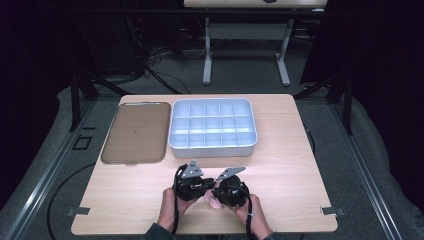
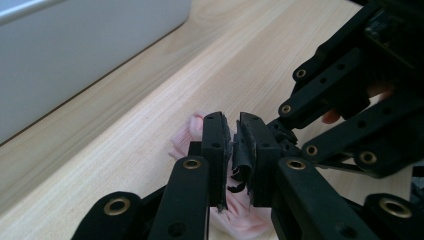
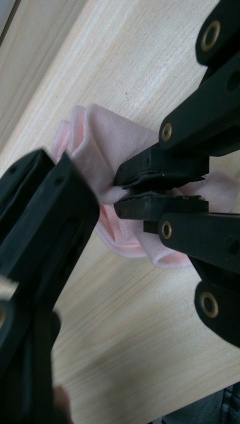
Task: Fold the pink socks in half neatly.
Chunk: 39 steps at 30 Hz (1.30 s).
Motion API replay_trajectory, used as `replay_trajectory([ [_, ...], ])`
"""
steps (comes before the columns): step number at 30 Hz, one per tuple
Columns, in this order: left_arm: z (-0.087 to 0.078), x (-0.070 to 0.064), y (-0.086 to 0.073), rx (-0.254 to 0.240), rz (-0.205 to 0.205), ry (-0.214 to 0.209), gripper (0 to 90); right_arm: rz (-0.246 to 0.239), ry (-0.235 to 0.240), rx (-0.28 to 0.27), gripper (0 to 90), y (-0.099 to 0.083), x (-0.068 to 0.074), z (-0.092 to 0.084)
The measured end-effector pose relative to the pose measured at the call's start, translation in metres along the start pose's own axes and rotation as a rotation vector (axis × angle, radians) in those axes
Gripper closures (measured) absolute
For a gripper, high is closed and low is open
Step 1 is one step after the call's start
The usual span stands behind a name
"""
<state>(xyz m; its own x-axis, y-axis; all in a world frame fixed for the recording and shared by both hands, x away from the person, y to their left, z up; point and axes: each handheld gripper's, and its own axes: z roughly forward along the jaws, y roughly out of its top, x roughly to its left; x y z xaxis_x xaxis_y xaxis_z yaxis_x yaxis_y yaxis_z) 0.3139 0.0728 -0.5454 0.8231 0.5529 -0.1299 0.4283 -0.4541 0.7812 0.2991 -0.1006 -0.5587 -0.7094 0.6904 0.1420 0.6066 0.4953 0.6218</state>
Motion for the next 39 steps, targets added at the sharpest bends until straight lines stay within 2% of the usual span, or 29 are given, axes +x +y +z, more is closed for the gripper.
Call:
replay_trajectory([
  [2,0.005,0.000,0.003,0.020,0.014,0.001,80.5,0.006,0.004,-0.001,83.5,0.000,0.000,0.000],
  [5,0.013,-0.002,0.007,0.063,0.046,0.038,81.3,0.011,0.005,-0.001,83.5,-0.001,0.000,-0.001],
  [7,0.016,-0.002,0.006,0.086,0.059,0.065,85.6,0.012,0.003,0.000,83.5,-0.001,0.000,-0.001],
  [12,0.017,0.001,-0.001,0.097,0.053,0.097,89.3,-0.007,-0.018,-0.006,83.2,-0.002,0.003,-0.001],
  [16,0.017,0.006,-0.007,0.091,0.028,0.093,89.4,0.001,-0.009,-0.007,79.9,-0.003,0.003,-0.002],
  [19,0.017,0.007,-0.010,0.092,0.026,0.100,89.5,0.006,0.008,-0.007,73.6,-0.005,0.003,-0.004],
  [28,0.017,0.006,-0.014,0.078,0.014,0.113,89.7,-0.022,-0.013,-0.017,77.0,-0.011,0.015,-0.009],
  [33,0.016,0.008,-0.015,0.072,0.009,0.111,89.6,-0.032,-0.019,-0.004,78.9,-0.012,0.017,-0.005],
  [34,0.016,0.008,-0.015,0.071,0.011,0.113,89.6,-0.048,-0.027,-0.003,79.1,-0.012,0.018,-0.004],
  [39,0.010,0.010,-0.011,0.043,-0.014,0.078,88.9,-0.082,-0.057,0.007,79.7,-0.011,0.023,-0.002],
])
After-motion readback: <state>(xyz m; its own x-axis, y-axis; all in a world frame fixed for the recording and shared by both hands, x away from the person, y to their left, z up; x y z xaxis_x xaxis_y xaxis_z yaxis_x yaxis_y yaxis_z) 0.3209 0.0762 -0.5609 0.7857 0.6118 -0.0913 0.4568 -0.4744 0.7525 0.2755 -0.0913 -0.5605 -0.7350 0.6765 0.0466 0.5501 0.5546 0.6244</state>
